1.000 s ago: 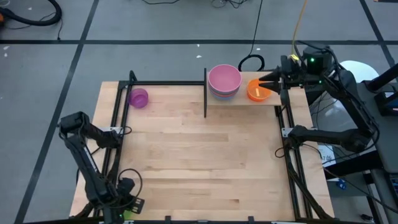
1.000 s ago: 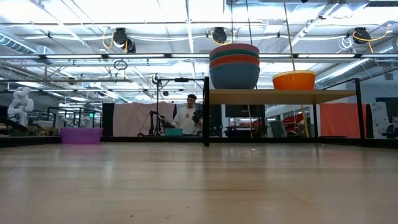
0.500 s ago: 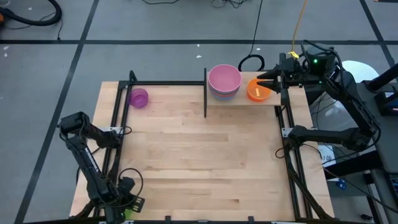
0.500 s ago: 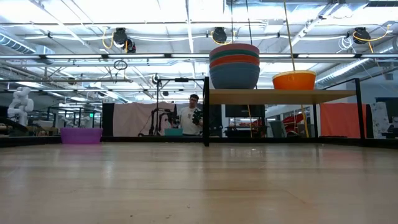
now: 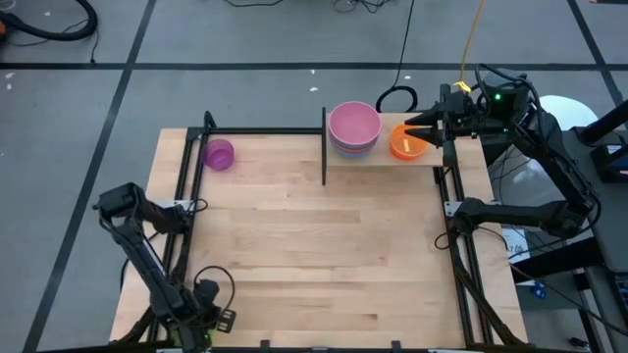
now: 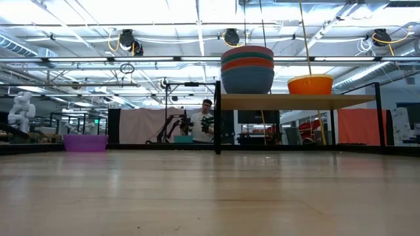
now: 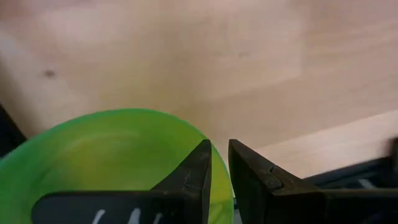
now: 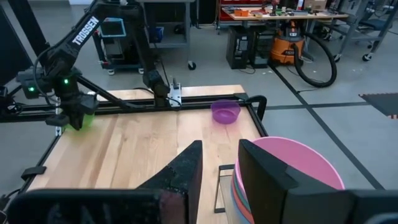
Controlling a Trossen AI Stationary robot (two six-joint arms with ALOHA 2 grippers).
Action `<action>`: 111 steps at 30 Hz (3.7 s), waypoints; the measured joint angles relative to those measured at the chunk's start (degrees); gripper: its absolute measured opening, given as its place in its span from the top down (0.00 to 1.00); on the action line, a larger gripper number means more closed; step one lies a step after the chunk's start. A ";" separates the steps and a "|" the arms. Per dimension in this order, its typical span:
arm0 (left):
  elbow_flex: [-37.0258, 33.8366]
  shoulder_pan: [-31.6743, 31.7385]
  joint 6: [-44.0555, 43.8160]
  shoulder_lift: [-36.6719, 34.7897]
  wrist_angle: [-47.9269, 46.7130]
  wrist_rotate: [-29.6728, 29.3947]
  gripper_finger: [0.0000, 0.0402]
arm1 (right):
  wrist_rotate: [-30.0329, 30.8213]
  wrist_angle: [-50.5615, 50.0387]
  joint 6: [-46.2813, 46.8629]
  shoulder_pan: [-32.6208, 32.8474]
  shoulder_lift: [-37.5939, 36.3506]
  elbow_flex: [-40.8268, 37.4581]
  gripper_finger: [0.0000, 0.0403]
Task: Place and stack bowls onto a shelf
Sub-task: Stack the green bowl on the shelf
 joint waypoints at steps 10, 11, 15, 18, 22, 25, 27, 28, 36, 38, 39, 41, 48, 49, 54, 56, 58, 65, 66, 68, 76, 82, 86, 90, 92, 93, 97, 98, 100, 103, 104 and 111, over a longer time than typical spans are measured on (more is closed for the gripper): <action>0.00 0.12 -0.43 2.88 3.32 5.32 0.85 | 0.00 0.00 -0.11 0.00 0.04 0.00 0.76; 0.00 0.12 -0.45 2.61 3.37 5.44 0.85 | 0.00 0.02 -0.13 0.00 0.04 0.00 0.76; 0.00 0.12 -0.21 1.44 3.78 6.19 0.85 | 0.00 0.00 -0.17 0.00 0.04 0.00 0.76; 0.02 0.12 -0.01 1.25 3.40 6.20 0.85 | 0.00 0.01 -0.20 0.00 0.04 0.00 0.76; 0.02 0.06 0.19 1.25 3.28 6.20 0.85 | 0.00 0.02 -0.20 0.00 0.04 0.00 0.76; 0.02 0.06 0.18 1.25 3.27 6.19 0.85 | 0.00 0.01 -0.22 0.00 0.04 0.00 0.76; 0.02 0.06 0.20 1.25 3.03 6.19 0.85 | 0.00 0.01 -0.22 0.00 0.04 0.00 0.76; 0.02 0.06 0.37 1.25 2.82 6.19 0.85 | 0.00 0.02 -0.21 0.00 0.04 0.00 0.76; 0.02 0.10 0.88 1.25 -1.70 6.20 0.85 | 0.00 0.01 -0.22 0.00 0.04 0.00 0.76; 0.03 0.10 1.18 1.25 -1.12 6.20 0.85 | 0.00 0.02 -0.22 0.00 0.04 0.00 0.76; 0.02 0.10 1.46 1.25 -0.34 6.19 0.85 | 0.00 0.01 -0.22 0.00 0.04 0.00 0.76; 0.03 0.11 1.96 1.25 1.46 6.23 0.85 | 0.00 0.00 -0.22 0.00 0.04 0.00 0.76; 0.09 1.85 2.46 -0.58 4.83 6.40 0.85 | 0.00 0.02 -0.66 0.00 0.17 0.00 0.76; 0.09 2.13 2.51 -0.87 3.90 6.39 0.85 | -0.01 0.03 -0.67 0.00 0.31 0.01 0.76; 0.09 2.44 2.43 -2.59 -2.65 6.36 0.85 | 0.00 0.02 -0.66 0.00 1.14 0.02 0.76; 0.09 2.62 3.01 -3.13 -4.76 6.35 0.85 | 0.00 0.02 -0.66 0.00 1.59 0.02 0.76; 0.09 2.68 4.27 -3.78 -6.25 6.19 0.85 | 0.00 0.02 -0.66 0.00 2.08 0.02 0.76; 0.09 2.88 5.90 -4.80 -8.29 6.19 0.85 | 0.00 0.01 -0.66 0.37 3.73 0.02 0.76; 0.09 2.88 5.91 -4.83 -8.85 6.21 0.85 | 0.00 0.02 -0.76 0.53 3.94 0.02 0.76; 0.09 2.88 5.90 -4.83 -10.28 6.21 0.85 | -0.01 0.02 -1.46 0.81 4.33 0.02 0.76; 0.08 2.86 8.96 -4.83 -10.82 6.86 0.85 | -0.02 0.02 -1.97 1.36 5.70 0.02 0.76; 0.07 2.77 9.99 -4.83 -11.81 7.74 0.85 | -0.02 0.02 -4.13 1.36 6.08 0.02 0.76; 0.07 2.77 10.06 -4.83 -11.88 7.75 0.85 | 0.00 0.00 -4.59 1.36 6.10 0.02 0.76; 0.07 2.77 10.10 -4.83 -10.59 7.74 0.85 | -0.02 0.00 -4.59 1.36 6.08 0.02 0.76; 0.07 2.77 10.73 -4.71 -9.49 7.75 0.85 | -0.01 0.00 -4.59 1.36 6.10 0.02 0.76; 0.07 2.78 11.14 -4.59 -9.40 7.75 0.85 | -0.01 0.00 -4.59 1.36 6.10 0.02 0.76; 0.04 2.79 12.67 -4.37 -10.36 7.75 0.85 | -0.01 0.00 -4.70 1.36 6.09 0.02 0.76; 0.04 2.82 12.97 -4.37 -10.35 7.72 0.85 | 0.00 0.00 -4.70 1.36 6.08 0.02 0.76; 0.04 2.86 13.19 -4.37 -10.23 7.72 0.85 | -0.02 0.00 -4.72 1.36 6.09 0.02 0.76; 0.04 2.86 13.42 -4.37 -9.83 7.70 0.85 | 0.00 0.00 -4.72 1.36 6.10 0.02 0.76; 0.03 2.85 13.91 -4.37 -9.83 7.69 0.85 | 0.00 0.00 -4.72 1.36 6.08 0.02 0.76; -3.36 2.73 14.82 -4.37 -5.43 7.68 0.85 | 0.00 0.00 -4.68 1.36 6.08 0.02 0.76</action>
